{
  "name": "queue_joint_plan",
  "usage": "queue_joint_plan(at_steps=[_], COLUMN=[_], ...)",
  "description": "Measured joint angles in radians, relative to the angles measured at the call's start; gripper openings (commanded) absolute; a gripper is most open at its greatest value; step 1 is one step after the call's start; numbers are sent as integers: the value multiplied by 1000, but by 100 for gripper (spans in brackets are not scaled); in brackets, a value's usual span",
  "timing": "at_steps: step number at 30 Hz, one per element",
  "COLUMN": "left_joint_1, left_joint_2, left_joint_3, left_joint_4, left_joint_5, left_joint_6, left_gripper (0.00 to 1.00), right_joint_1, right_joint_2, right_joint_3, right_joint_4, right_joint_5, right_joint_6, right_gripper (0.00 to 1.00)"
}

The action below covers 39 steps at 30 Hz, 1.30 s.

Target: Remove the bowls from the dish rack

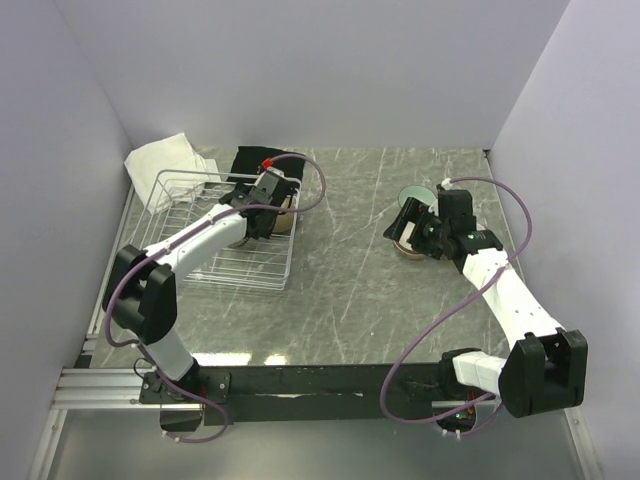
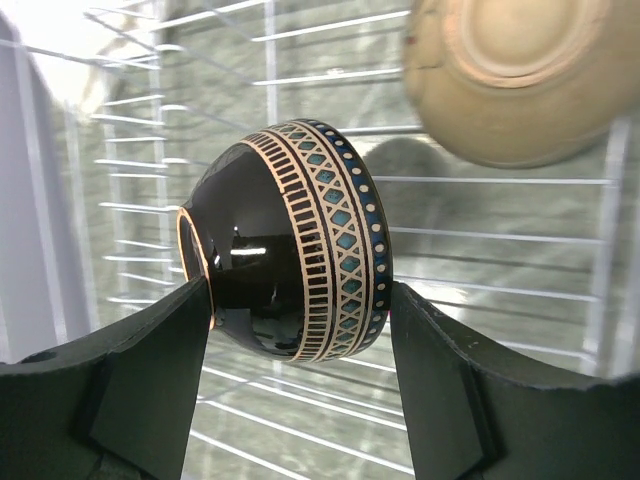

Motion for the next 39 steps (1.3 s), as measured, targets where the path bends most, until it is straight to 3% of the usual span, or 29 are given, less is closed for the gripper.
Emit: queue_joint_plan(at_steps=[14,26,39], left_joint_1=[27,262,428], left_joint_2=[-48,-262,-415], left_joint_3=[8,-103,-258], left_joint_4=[3,129,296], left_joint_5=[240,502,801], left_joint_6=[-132,-282,-471], left_gripper=[1,1,1], right_joint_1=[106,216,305], right_joint_2=[0,39,195], right_joint_3=[0,0,37], right_joint_4=[55,169,309], right_joint_5=[-68,-194,-305], right_joint_6=[-1,22,144], right_gripper=[99,99,98])
